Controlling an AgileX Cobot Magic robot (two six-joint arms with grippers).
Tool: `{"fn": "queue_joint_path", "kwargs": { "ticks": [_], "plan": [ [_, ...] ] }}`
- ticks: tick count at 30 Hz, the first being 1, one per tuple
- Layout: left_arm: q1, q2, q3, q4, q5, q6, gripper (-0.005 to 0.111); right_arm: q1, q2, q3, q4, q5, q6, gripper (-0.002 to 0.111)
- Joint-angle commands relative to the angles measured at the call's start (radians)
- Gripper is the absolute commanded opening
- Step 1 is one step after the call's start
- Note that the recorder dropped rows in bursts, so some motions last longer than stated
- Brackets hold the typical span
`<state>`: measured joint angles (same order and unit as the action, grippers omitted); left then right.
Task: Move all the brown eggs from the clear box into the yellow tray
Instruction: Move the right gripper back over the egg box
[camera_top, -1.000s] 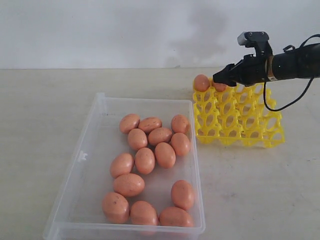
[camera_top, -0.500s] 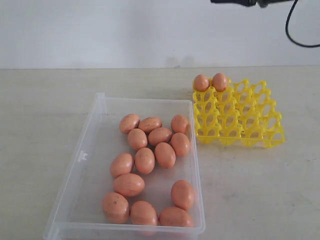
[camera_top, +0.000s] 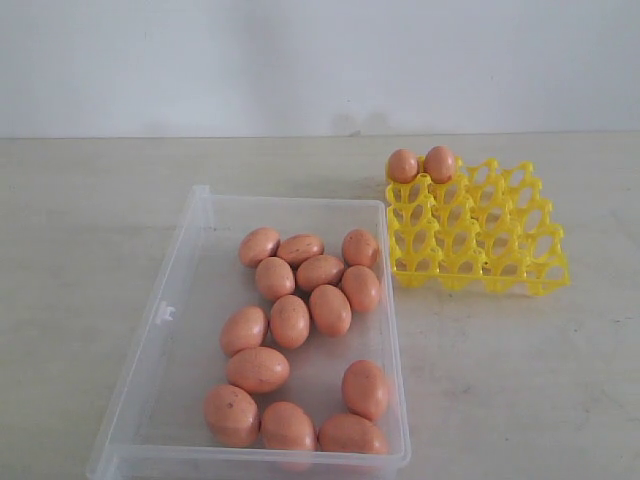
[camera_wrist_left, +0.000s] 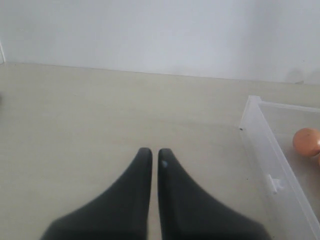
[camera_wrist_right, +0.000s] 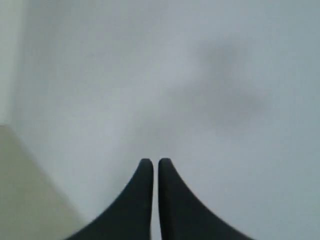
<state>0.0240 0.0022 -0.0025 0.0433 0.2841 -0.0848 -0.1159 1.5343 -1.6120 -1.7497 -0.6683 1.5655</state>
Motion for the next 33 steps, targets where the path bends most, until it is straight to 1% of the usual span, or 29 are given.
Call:
{"fn": "queue_joint_path", "kwargs": {
  "ticks": [1, 3, 4, 5, 7, 10, 12, 13, 16, 18, 19, 21, 25, 29, 31, 33],
  "plan": [
    [0.003, -0.002, 0.003, -0.003, -0.007, 0.002, 0.004, 0.052, -0.017, -0.003, 0.005, 0.693, -0.09, 0.0],
    [0.003, -0.002, 0.003, -0.003, -0.007, 0.002, 0.004, 0.08, -0.01, -0.003, 0.005, 0.966, -0.232, 0.0],
    [0.003, -0.002, 0.003, -0.003, -0.007, 0.002, 0.004, 0.088, -0.008, -0.003, 0.061, 1.055, -0.321, 0.0],
    [0.003, -0.002, 0.003, -0.003, -0.007, 0.002, 0.004, 0.093, -0.002, -0.003, 0.169, 1.143, -0.457, 0.0],
    [0.003, -0.002, 0.003, -0.003, -0.007, 0.002, 0.004, 0.091, 0.005, -0.003, 0.465, 1.262, -0.794, 0.0],
    [0.003, -0.002, 0.003, -0.003, -0.007, 0.002, 0.004, 0.056, 0.031, -0.005, 1.074, 1.429, -1.336, 0.0],
    [0.003, -0.002, 0.003, -0.003, -0.007, 0.002, 0.004, 0.044, 0.053, -0.005, 1.426, 1.524, -1.578, 0.0],
    [0.003, -0.002, 0.003, -0.003, -0.007, 0.002, 0.004, 0.044, 0.066, -0.005, 1.574, 1.578, -1.702, 0.0],
    [0.003, -0.002, 0.003, -0.003, -0.009, 0.002, 0.004, 0.067, 0.104, -0.005, 1.977, 1.75, -2.04, 0.0],
    [0.003, -0.002, 0.003, -0.003, -0.007, 0.002, 0.004, 0.1, 0.131, -0.005, 2.161, 1.881, -2.24, 0.0],
    [0.003, -0.002, 0.003, -0.003, -0.007, 0.002, 0.004, 0.126, 0.148, -0.005, 2.23, 1.889, -2.313, 0.0],
    [0.003, -0.002, 0.003, -0.003, -0.007, 0.002, 0.004, 0.18, 0.179, -0.005, 2.288, 1.889, -2.347, 0.0],
    [0.003, -0.002, 0.003, -0.003, -0.007, 0.002, 0.004, 0.314, 0.24, -0.005, 2.292, 1.889, -2.296, 0.0],
    [0.003, -0.002, 0.003, -0.003, -0.007, 0.002, 0.004, 0.434, 0.322, -0.005, 2.28, 1.846, -2.273, 0.0],
    [0.003, -0.002, 0.003, -0.003, -0.007, 0.002, 0.004, 0.484, 0.369, -0.005, 2.208, 1.815, -2.192, 0.0],
    [0.003, -0.002, 0.003, -0.003, -0.007, 0.002, 0.004, 0.521, 0.41, -0.005, 2.075, 1.803, -2.056, 0.0]
  ]
}}
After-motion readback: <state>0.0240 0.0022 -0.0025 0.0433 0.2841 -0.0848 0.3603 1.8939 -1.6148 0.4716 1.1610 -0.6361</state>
